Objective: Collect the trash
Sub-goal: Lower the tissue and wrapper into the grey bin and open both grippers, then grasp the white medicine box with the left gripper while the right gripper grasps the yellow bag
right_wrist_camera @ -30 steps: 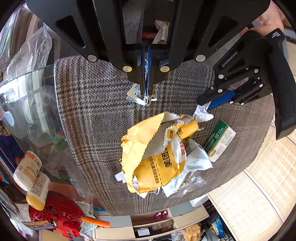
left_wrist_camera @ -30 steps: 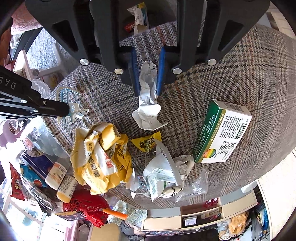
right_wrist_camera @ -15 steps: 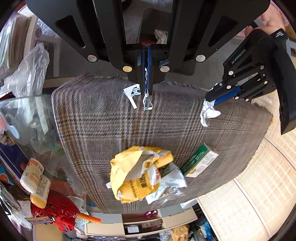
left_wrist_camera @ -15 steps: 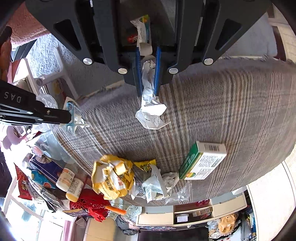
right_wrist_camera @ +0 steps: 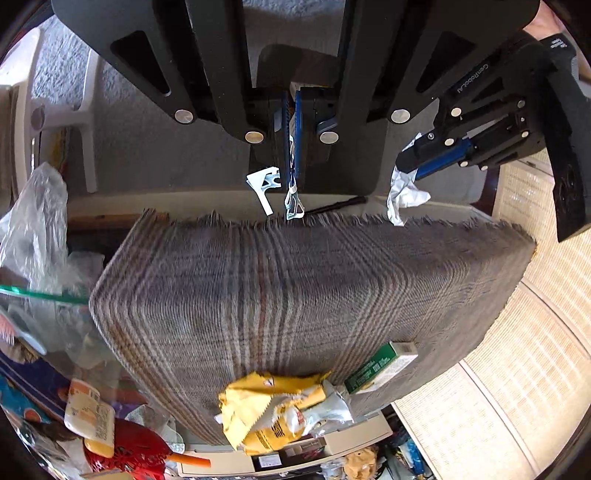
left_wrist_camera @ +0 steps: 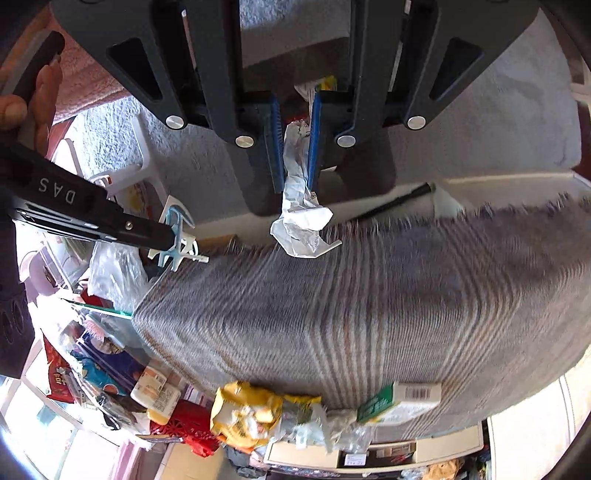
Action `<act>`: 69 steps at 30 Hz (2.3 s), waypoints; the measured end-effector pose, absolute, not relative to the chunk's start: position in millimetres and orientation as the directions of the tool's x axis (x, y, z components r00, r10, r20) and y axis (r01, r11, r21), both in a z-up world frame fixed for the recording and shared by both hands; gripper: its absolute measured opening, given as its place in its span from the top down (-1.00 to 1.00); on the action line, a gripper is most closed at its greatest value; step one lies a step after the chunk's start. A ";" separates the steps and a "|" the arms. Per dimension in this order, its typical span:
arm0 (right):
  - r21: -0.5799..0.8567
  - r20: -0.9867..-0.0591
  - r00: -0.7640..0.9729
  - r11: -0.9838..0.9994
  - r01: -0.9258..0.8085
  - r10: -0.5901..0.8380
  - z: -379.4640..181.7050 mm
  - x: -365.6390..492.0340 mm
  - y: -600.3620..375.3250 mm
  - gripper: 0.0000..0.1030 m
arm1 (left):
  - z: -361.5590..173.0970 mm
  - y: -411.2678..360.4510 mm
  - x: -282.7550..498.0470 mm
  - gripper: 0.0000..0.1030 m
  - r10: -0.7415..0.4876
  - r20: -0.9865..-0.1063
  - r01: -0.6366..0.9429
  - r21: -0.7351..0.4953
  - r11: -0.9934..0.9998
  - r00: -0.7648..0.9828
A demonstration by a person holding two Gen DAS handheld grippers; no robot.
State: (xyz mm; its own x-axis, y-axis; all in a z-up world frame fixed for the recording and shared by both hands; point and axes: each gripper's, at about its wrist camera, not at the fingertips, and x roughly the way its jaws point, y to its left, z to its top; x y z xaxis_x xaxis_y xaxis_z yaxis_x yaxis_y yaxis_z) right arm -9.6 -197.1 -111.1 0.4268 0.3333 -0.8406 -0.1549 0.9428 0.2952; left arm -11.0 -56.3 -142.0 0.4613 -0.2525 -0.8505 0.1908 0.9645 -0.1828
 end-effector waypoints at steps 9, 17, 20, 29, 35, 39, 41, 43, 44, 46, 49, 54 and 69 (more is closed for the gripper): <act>0.311 -0.874 0.340 0.938 -0.154 0.346 -157.4 -21.9 -173.5 0.93 | -191.2 -44.2 -32.7 0.78 -0.250 -0.900 0.138 -0.214 0.967 0.356; 0.315 -0.896 0.276 0.937 -0.153 0.347 -175.0 -21.4 -156.7 0.93 | -207.3 -25.0 -36.4 0.78 -0.235 -0.914 0.091 -0.216 0.972 0.332; 0.316 -0.898 0.266 0.934 -0.168 0.351 -177.0 -22.0 -149.6 0.92 | -207.8 -20.2 -36.8 0.78 -0.240 -0.914 0.086 -0.224 0.971 0.327; 0.333 -0.898 0.256 0.933 -0.139 0.359 -184.3 -20.3 -148.4 0.84 | -207.2 -16.8 -41.5 0.55 -0.236 -0.919 0.091 -0.218 0.972 0.315; 0.348 -0.892 0.263 0.930 -0.116 0.367 -181.7 -19.7 -157.3 0.13 | -202.8 -15.9 -43.3 0.18 -0.252 -0.911 0.101 -0.231 0.968 0.325; 0.368 -0.881 0.277 0.923 -0.109 0.384 -178.1 -20.9 -160.0 0.02 | -200.0 -14.9 -43.1 0.12 -0.249 -0.911 0.098 -0.230 0.968 0.328; 0.367 -0.877 0.294 0.925 -0.098 0.380 -174.3 -21.0 -164.3 -0.16 | -197.0 -12.8 -43.1 0.06 -0.245 -0.910 0.095 -0.226 0.970 0.335; 0.360 -0.871 0.327 0.929 -0.082 0.367 -167.1 -22.3 -170.9 -0.60 | -192.7 -10.8 -43.8 -0.16 -0.240 -0.907 0.089 -0.223 0.971 0.347; 0.359 -0.866 0.344 0.930 -0.076 0.362 -162.9 -22.9 -173.4 -0.74 | -189.6 -9.4 -44.3 -0.25 -0.238 -0.904 0.087 -0.221 0.971 0.355; 0.364 -0.859 0.357 0.928 -0.081 0.368 -157.4 -22.1 -177.8 -0.93 | -182.3 -5.7 -46.1 -0.55 -0.246 -0.891 0.079 -0.234 0.969 0.382; 0.391 -0.842 0.365 0.916 -0.095 0.397 -147.5 -17.5 -181.9 -0.93 | -173.4 -1.0 -45.0 -0.70 -0.271 -0.878 0.069 -0.266 0.961 0.393; 0.431 -0.816 0.380 0.897 -0.099 0.435 -118.0 -6.7 -190.0 -0.93 | -140.1 6.3 -34.4 -0.84 -0.243 -0.863 0.076 -0.234 0.969 0.442; 0.362 -0.776 0.541 0.931 -0.039 0.324 -27.5 93.8 -217.9 -0.93 | -52.2 22.2 71.7 -0.84 -0.151 -0.803 0.092 -0.120 0.988 0.577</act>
